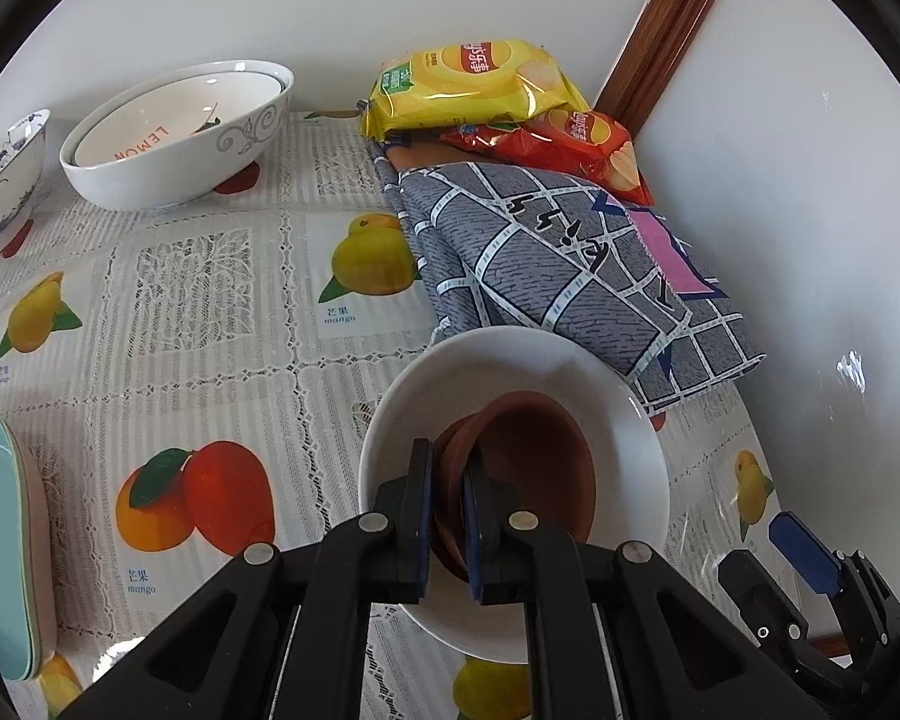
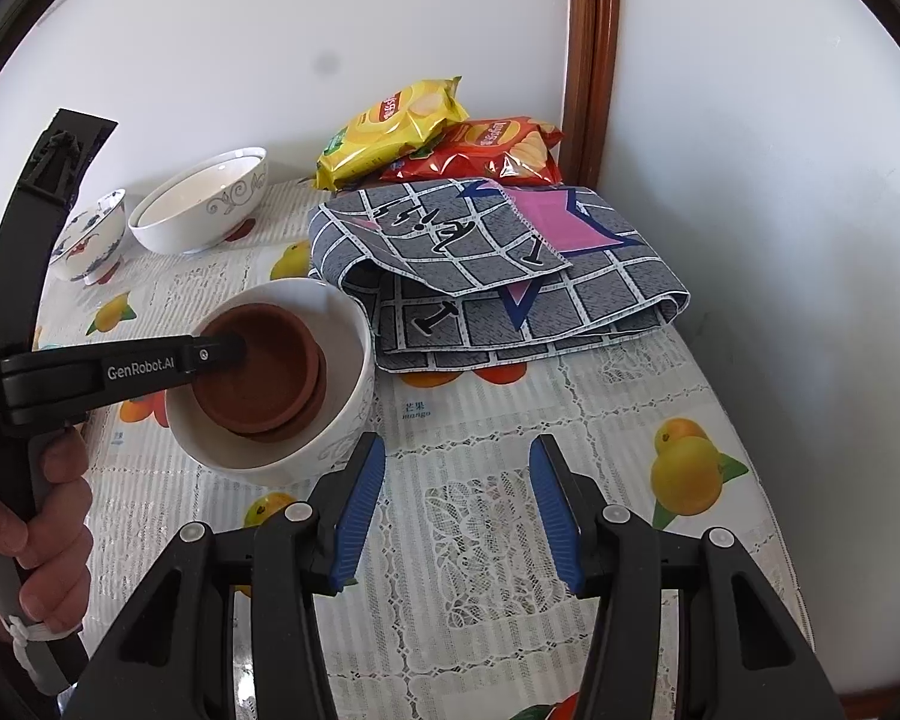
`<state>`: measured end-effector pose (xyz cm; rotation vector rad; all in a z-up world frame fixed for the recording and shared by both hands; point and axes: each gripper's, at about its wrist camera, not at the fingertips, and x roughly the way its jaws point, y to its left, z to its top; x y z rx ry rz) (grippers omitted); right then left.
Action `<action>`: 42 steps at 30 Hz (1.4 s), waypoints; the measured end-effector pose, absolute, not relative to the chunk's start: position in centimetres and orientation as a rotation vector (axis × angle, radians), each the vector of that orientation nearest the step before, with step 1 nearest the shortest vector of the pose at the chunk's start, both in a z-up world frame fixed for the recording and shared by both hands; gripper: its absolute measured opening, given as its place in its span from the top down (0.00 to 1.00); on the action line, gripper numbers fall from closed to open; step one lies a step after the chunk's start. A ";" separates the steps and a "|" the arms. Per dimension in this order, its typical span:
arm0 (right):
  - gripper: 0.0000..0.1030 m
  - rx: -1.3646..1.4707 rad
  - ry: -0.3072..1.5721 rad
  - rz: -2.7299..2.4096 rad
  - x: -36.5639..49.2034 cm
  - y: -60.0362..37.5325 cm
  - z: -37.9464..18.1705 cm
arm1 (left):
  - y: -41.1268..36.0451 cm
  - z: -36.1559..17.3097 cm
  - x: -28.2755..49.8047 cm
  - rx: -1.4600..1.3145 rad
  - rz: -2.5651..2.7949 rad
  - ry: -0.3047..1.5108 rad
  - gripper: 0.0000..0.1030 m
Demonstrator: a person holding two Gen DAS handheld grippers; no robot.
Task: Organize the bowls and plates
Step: 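Lower the left gripper's brown bowl into the white bowl and open the left gripper, then move both grippers to the white bowl rim and close them on it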
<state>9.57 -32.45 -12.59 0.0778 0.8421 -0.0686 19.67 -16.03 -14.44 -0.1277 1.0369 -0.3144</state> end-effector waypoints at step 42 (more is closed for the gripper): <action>0.69 0.123 0.961 -0.004 16.1 -29.7 -14.9 | -14.0 -14.8 19.7 -0.044 -0.255 1.118 0.70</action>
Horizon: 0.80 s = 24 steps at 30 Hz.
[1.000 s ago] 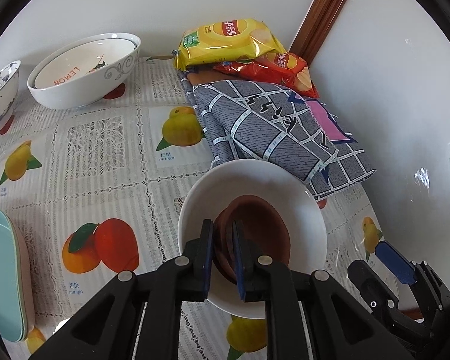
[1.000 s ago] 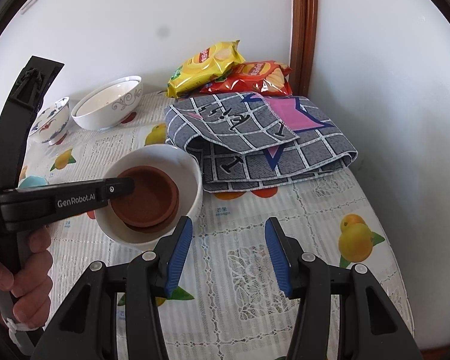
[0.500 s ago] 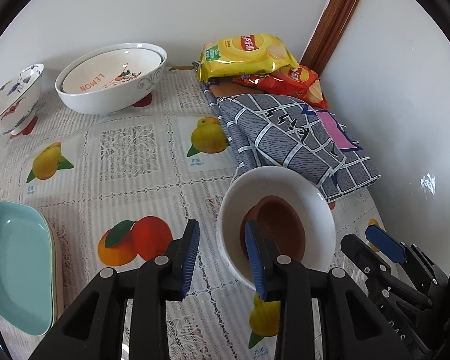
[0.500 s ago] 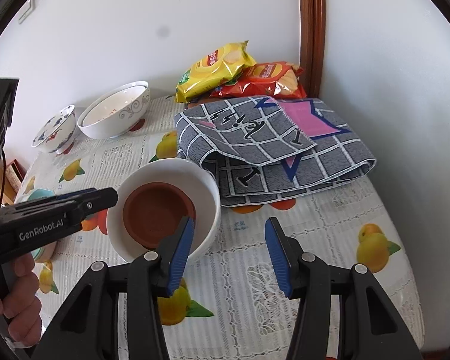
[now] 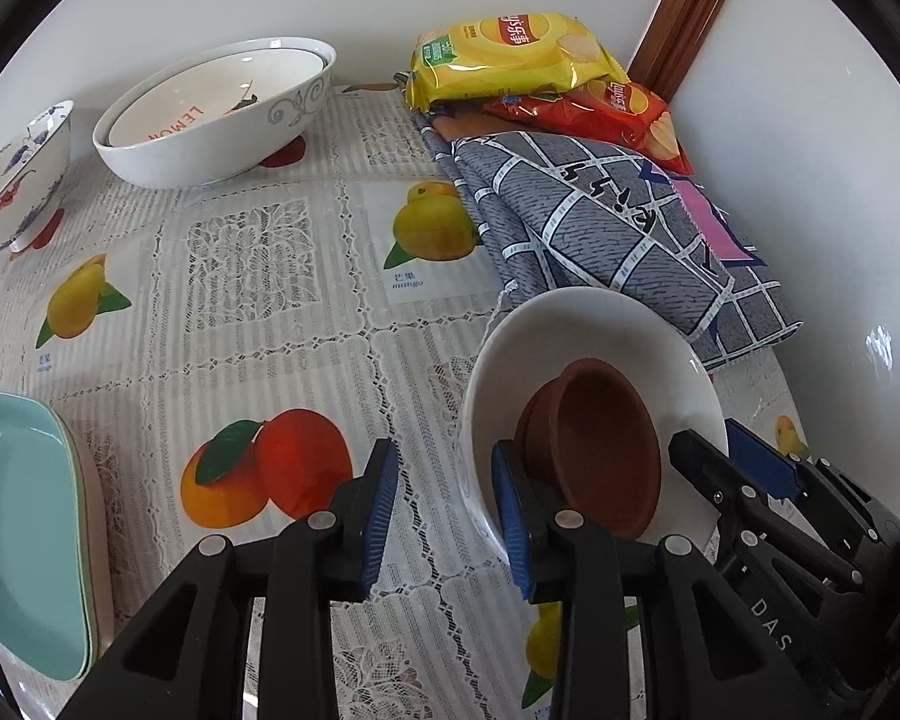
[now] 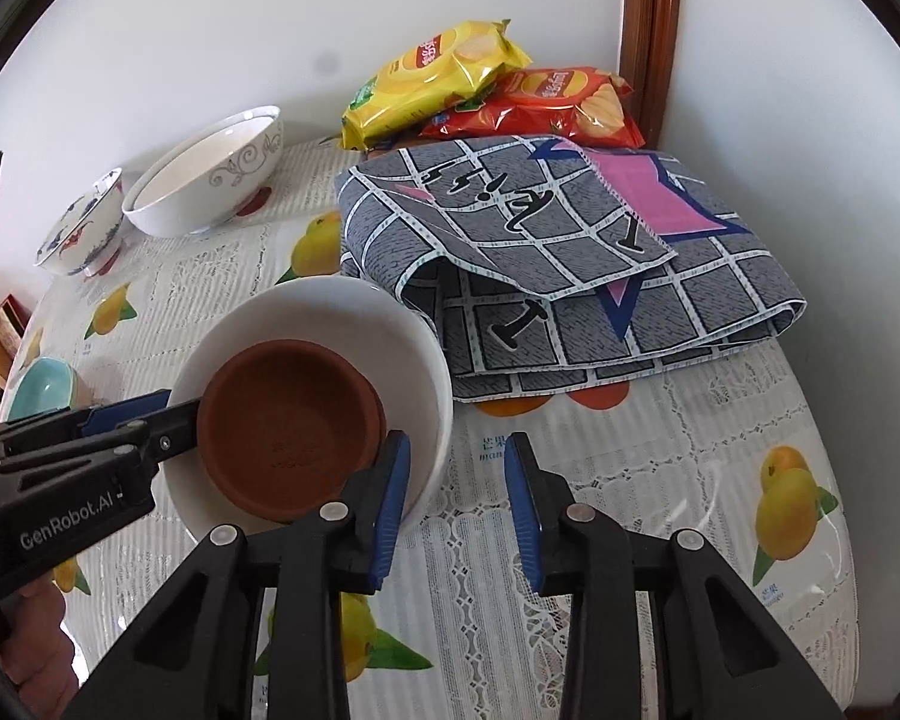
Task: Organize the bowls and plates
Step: 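Move both grippers to the white bowl rim and close them on it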
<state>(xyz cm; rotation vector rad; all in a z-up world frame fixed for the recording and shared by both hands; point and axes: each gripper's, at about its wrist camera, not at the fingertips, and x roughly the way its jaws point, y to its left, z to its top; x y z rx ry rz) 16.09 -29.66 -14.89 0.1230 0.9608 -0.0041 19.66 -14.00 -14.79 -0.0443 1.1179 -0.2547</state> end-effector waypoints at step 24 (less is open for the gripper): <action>0.45 0.169 0.965 -0.025 17.8 -31.3 -16.7 | -14.2 -16.7 20.5 -0.068 -0.226 1.113 0.64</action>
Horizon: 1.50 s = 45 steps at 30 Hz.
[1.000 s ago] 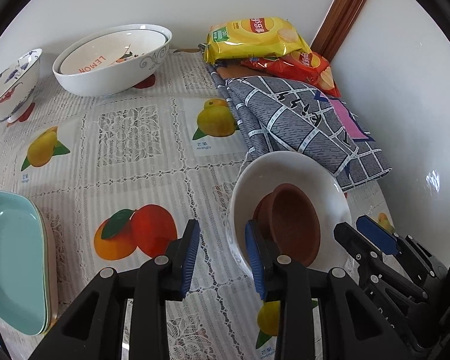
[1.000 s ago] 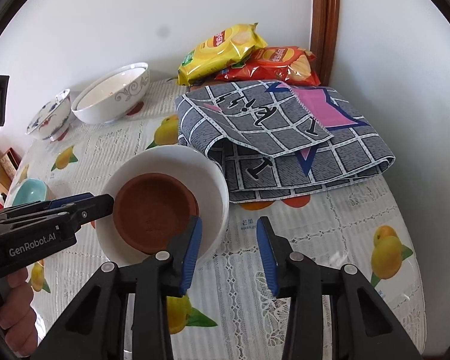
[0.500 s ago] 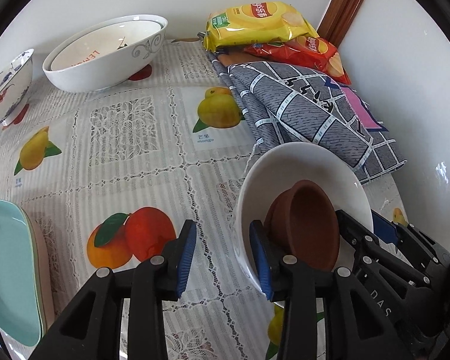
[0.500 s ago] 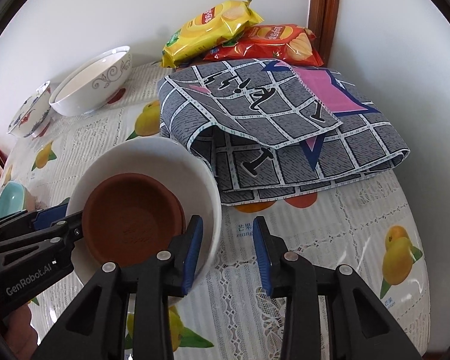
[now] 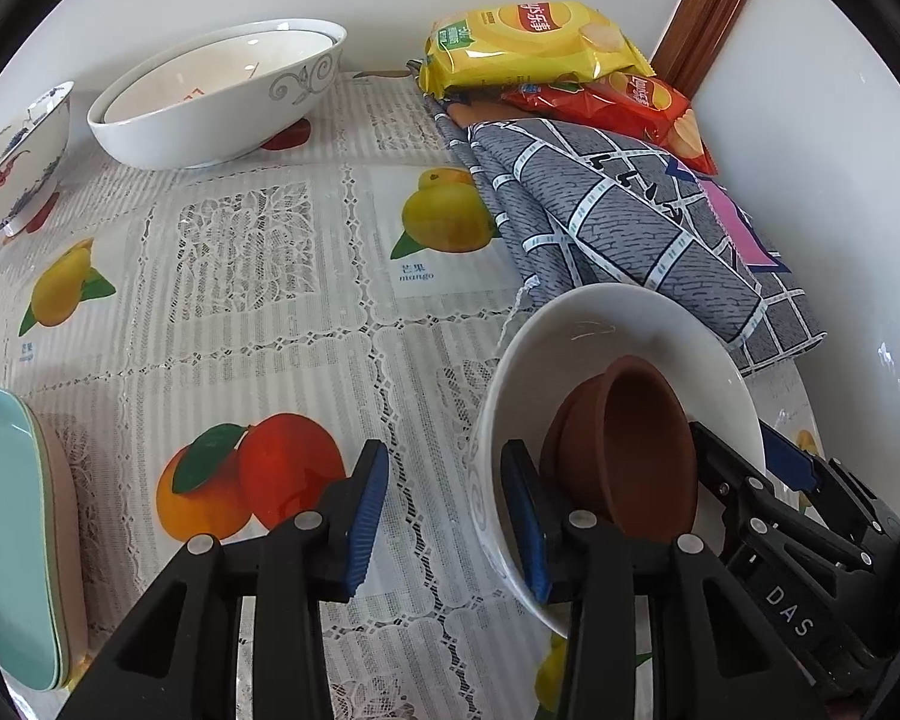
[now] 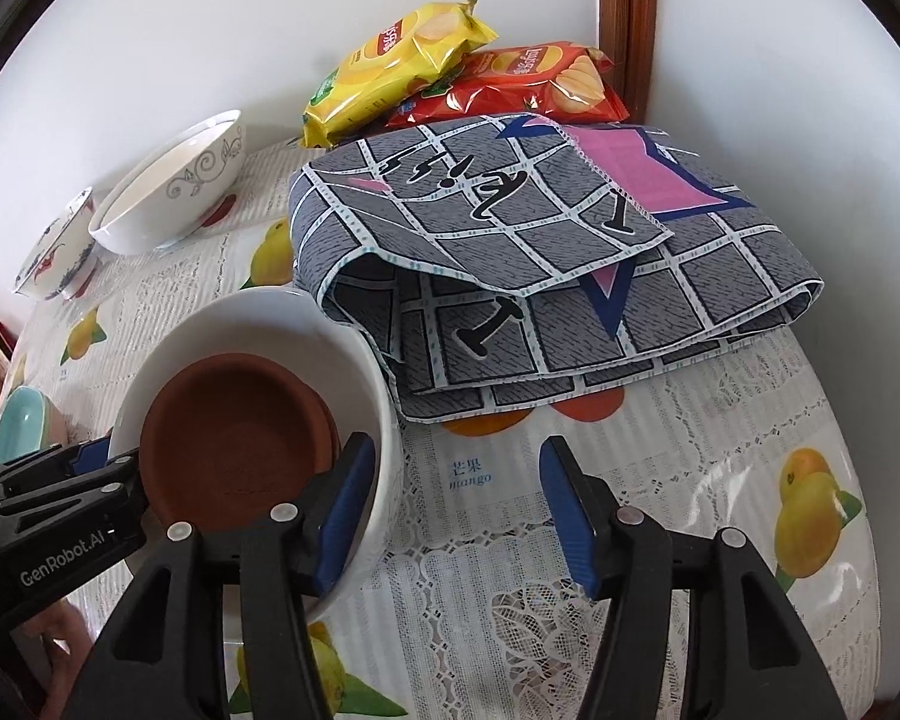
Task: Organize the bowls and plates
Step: 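Move both grippers to the white bowl rim and close them on it, then lift the white bowl with both grippers and carry it over the teal plate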
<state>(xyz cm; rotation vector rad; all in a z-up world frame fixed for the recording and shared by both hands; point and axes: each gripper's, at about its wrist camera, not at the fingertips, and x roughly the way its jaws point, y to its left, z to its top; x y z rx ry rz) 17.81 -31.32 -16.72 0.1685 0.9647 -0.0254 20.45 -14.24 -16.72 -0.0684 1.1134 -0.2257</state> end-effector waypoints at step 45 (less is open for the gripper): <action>0.89 0.226 0.961 0.058 13.5 -25.8 -14.0 | -10.4 -14.1 15.2 -0.091 -0.229 1.078 0.89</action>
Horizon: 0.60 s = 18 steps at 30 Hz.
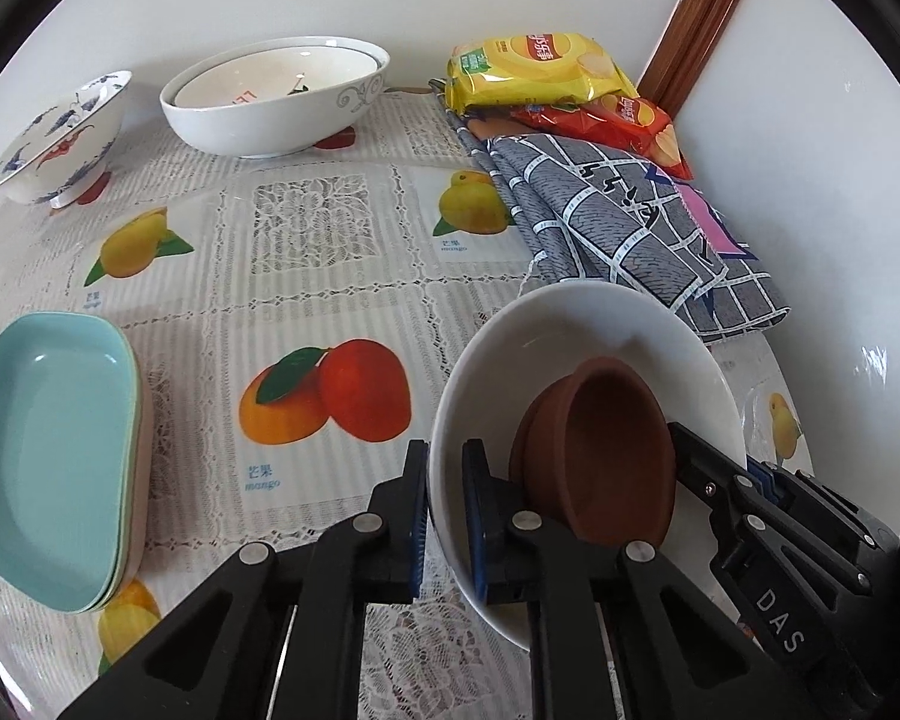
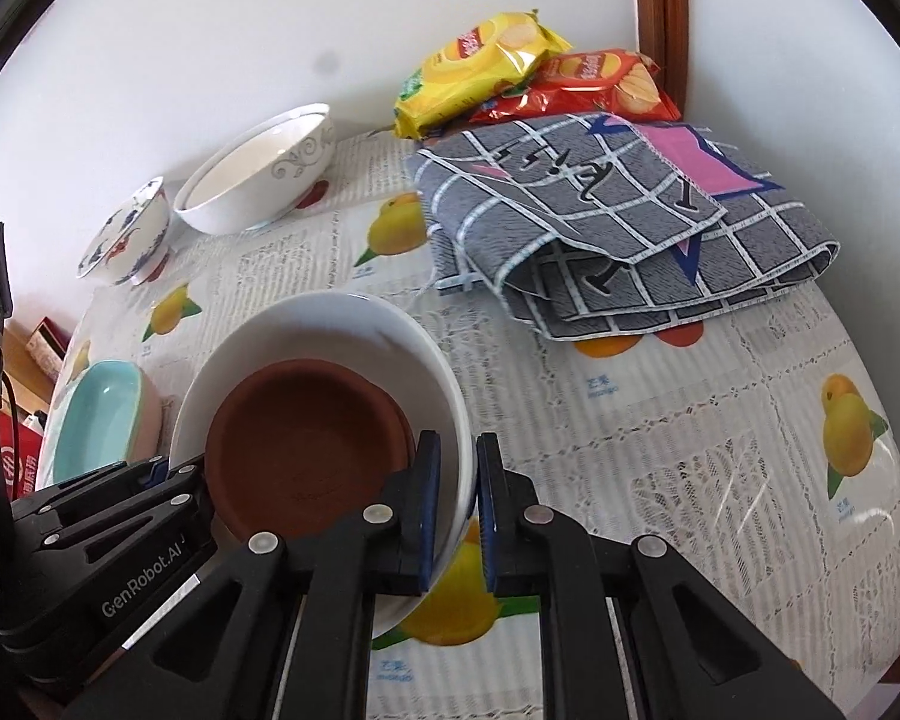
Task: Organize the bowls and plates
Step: 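Lift the white bowl with both grippers and carry it over the teal plate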
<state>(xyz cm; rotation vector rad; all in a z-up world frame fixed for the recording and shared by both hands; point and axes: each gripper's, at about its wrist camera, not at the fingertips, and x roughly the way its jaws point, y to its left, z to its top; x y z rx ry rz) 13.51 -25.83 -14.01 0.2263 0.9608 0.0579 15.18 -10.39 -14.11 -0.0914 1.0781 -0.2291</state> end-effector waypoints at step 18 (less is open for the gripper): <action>0.89 0.188 0.882 0.132 10.6 -19.4 -8.5 | -3.5 -8.9 11.5 -0.124 -0.167 0.990 0.89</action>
